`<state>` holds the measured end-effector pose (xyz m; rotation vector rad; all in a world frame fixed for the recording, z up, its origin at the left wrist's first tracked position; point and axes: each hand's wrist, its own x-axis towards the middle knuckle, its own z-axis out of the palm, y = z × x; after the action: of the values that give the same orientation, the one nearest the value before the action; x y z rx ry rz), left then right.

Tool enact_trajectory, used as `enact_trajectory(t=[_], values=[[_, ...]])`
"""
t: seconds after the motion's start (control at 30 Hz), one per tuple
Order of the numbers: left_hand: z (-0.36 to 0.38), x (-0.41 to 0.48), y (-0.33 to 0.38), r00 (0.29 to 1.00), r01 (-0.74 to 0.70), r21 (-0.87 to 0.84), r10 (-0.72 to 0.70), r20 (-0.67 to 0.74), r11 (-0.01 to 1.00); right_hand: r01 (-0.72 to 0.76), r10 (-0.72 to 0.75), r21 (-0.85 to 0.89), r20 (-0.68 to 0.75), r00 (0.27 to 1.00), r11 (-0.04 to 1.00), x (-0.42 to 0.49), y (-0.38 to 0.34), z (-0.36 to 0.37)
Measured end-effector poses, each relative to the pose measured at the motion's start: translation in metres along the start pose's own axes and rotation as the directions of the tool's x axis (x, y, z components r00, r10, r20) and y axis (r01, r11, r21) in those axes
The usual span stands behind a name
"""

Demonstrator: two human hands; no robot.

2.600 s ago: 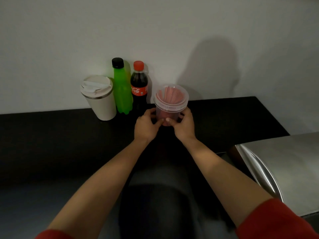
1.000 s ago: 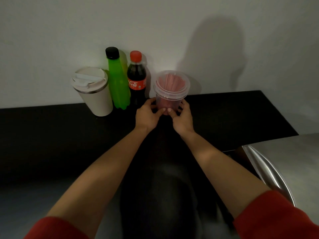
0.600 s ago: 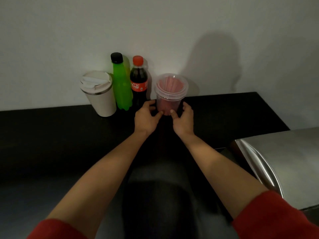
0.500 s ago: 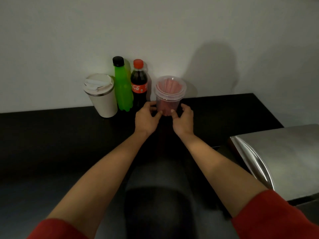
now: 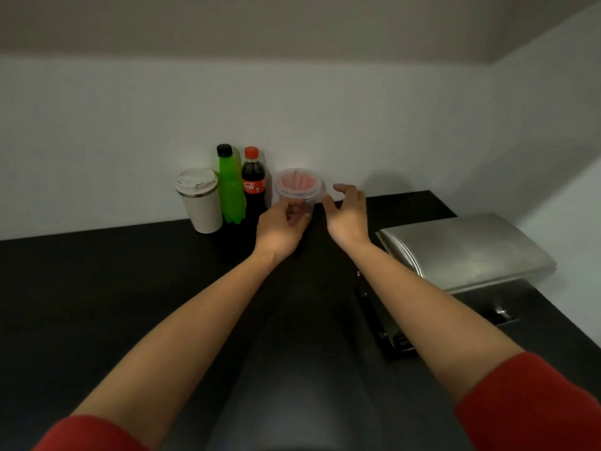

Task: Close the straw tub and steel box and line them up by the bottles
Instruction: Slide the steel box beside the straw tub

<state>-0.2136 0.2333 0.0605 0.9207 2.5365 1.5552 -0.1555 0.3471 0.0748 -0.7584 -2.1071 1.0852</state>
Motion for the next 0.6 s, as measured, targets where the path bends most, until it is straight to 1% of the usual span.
enact_trajectory(t=[0.07,0.13,0.3,0.43,0.6], values=[[0.0,-0.01,0.012,0.999,-0.044,0.003,0.044,0.01,0.999,0.08,-0.08,-0.05,-0.002,0.997,0.996,-0.004,-0.005,-0.016],[0.002,-0.021,0.023,0.996,-0.088,0.01,0.088,0.015,0.996,0.125,-0.126,-0.102,-0.001,0.992,0.987,-0.006,-0.008,-0.032],[0.013,-0.048,0.048,0.984,-0.175,-0.007,0.175,0.043,0.984,0.195,-0.195,-0.224,0.023,0.981,0.955,-0.016,-0.005,-0.079],[0.031,-0.074,0.066,0.961,-0.252,-0.049,0.256,0.101,0.966,0.209,-0.212,-0.248,0.015,0.977,0.946,-0.028,0.01,-0.122],[0.068,-0.111,0.081,0.97,-0.212,-0.081,0.22,0.102,0.974,0.192,-0.201,-0.214,-0.021,0.979,0.958,-0.046,0.038,-0.176]])
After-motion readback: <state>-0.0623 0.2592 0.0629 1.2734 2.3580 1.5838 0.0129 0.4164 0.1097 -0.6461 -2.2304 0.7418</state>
